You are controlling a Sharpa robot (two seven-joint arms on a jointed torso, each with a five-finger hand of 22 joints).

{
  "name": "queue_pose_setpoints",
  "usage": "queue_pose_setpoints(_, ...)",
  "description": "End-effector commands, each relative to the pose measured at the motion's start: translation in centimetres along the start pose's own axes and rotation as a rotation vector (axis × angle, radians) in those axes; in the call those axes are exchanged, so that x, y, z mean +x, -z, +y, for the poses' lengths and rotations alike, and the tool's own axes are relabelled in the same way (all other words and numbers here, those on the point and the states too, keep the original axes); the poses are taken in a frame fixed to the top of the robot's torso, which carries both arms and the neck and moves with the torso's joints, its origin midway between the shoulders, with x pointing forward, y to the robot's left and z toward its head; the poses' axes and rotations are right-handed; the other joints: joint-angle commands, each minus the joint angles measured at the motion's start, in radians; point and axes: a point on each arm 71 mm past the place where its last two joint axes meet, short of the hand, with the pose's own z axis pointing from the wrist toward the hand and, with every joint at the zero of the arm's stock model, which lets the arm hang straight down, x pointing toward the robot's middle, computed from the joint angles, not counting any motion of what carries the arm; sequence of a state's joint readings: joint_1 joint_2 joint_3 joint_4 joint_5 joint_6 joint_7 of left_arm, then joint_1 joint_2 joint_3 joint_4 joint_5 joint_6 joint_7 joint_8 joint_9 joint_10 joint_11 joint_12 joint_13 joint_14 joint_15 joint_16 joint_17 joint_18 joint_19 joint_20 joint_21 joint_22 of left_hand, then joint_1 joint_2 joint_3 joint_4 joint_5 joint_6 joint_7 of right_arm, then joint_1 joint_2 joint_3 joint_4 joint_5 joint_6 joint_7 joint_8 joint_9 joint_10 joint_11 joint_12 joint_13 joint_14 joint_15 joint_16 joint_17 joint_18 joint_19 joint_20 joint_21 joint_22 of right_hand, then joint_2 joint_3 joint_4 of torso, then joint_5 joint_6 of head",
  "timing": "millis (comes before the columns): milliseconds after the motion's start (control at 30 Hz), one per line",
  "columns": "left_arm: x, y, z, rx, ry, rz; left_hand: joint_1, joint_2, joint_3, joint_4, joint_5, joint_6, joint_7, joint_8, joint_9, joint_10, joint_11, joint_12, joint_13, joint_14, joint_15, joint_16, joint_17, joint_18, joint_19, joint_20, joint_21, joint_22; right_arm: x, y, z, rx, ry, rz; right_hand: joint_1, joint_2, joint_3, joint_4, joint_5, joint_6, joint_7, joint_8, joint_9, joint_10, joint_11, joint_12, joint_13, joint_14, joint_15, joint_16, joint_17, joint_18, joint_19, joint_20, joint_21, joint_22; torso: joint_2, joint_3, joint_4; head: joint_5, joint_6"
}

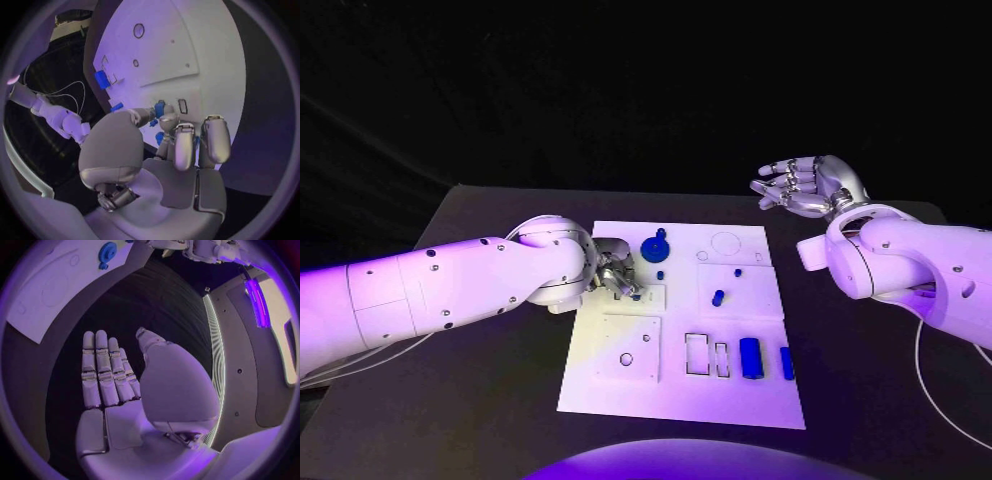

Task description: Assemble the parts on the task board

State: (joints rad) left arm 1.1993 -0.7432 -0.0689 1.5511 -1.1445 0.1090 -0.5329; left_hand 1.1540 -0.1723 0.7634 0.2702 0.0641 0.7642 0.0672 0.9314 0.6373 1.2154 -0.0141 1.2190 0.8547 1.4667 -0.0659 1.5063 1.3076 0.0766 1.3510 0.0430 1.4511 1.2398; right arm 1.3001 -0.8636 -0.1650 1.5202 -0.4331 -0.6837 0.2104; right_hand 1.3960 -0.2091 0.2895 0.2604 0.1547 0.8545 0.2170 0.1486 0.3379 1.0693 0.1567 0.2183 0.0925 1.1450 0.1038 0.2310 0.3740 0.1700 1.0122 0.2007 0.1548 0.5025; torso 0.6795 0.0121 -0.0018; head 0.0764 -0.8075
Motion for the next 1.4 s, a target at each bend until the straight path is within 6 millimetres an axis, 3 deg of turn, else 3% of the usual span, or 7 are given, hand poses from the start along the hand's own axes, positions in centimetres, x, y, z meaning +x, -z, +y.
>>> queue_pose_setpoints(33, 0.5, -0.15, -0.04, 0.002, -0.021, 0.027, -0.006, 0.009, 0.184, -0.178, 0.005, 0.012, -0.012, 0.007, 0.005, 0.007, -0.002, -0.004, -0.001, 0.065, -0.006, 0.006, 0.113, -0.007, 0.01, 0.0, 0.006, 0.002, 0.21, 0.03, 0.08, -0.01, 0.007, 0.023, -0.008, 0.003, -0.007, -0.001, -0.001, -0.003, 0.014, -0.004, -0.002, -0.005, 0.004, -0.002, -0.002, -0.007, -0.001, -0.006, -0.002, 0.01, -0.003, 0.007, -0.007, -0.002, 0.0, -0.0006, -0.0005, 0.0, -0.001)
queue_pose_setpoints(733, 0.73, -0.24, -0.09, 0.002, -0.026, 0.047, -0.022, 0.004, 0.208, -0.19, 0.012, 0.019, -0.014, 0.012, 0.011, 0.011, -0.005, -0.007, -0.005, 0.065, -0.009, 0.006, 0.113, -0.007, 0.01, -0.003, 0.005, 0.001, 0.17, -0.01, 0.02, -0.007, 0.007, 0.025, -0.011, 0.007, -0.01, -0.001, 0.0, -0.003, 0.015, -0.006, -0.003, -0.007, 0.005, 0.0, -0.007, -0.013, 0.001, -0.015, -0.004, 0.01, -0.008, 0.01, -0.013, -0.01, 0.0, 0.0003, -0.0003, 0.0, -0.004)
queue_pose_setpoints(900, 0.76, -0.29, -0.04, 0.001, -0.024, 0.055, -0.057, 0.008, 0.229, -0.196, 0.013, 0.031, -0.02, 0.026, 0.023, 0.022, -0.01, -0.004, -0.006, 0.066, -0.013, 0.006, 0.114, -0.008, 0.014, -0.006, 0.006, 0.005, 0.17, -0.02, 0.0, -0.007, 0.007, 0.025, -0.011, 0.007, -0.011, -0.001, 0.0, -0.003, 0.015, -0.006, -0.003, -0.007, 0.005, 0.0, -0.008, -0.014, 0.002, -0.016, -0.004, 0.01, -0.008, 0.01, -0.014, -0.011, 0.0, 0.0005, 0.0, 0.0, -0.004)
queue_pose_setpoints(1000, 0.81, -0.33, -0.05, 0.001, -0.021, 0.065, -0.098, 0.023, 0.24, -0.193, 0.016, 0.042, -0.027, 0.034, 0.032, 0.032, -0.016, -0.003, -0.011, 0.067, -0.017, 0.006, 0.115, -0.011, 0.025, -0.01, 0.011, 0.021, 0.17, -0.03, -0.02, -0.007, 0.007, 0.026, -0.012, 0.007, -0.012, -0.001, 0.0, -0.003, 0.015, -0.007, -0.003, -0.007, 0.006, 0.001, -0.009, -0.015, 0.002, -0.018, -0.005, 0.01, -0.009, 0.011, -0.015, -0.013, 0.0, 0.0007, -0.0001, 0.0, -0.005)
queue_pose_setpoints(1400, 0.85, -0.41, -0.08, 0.002, -0.017, 0.078, -0.157, 0.025, 0.234, -0.185, 0.013, 0.053, -0.033, 0.033, 0.039, 0.041, -0.021, -0.002, -0.014, 0.067, -0.022, 0.006, 0.115, -0.012, 0.03, -0.014, 0.014, 0.028, 0.14, -0.05, -0.13, -0.005, 0.008, 0.026, -0.019, 0.007, -0.02, 0.002, -0.001, -0.002, 0.016, -0.008, -0.004, -0.008, 0.007, 0.003, -0.013, -0.02, 0.004, -0.025, -0.006, 0.01, -0.013, 0.013, -0.021, -0.021, 0.0, 0.0015, -0.0005, -0.001, -0.006)
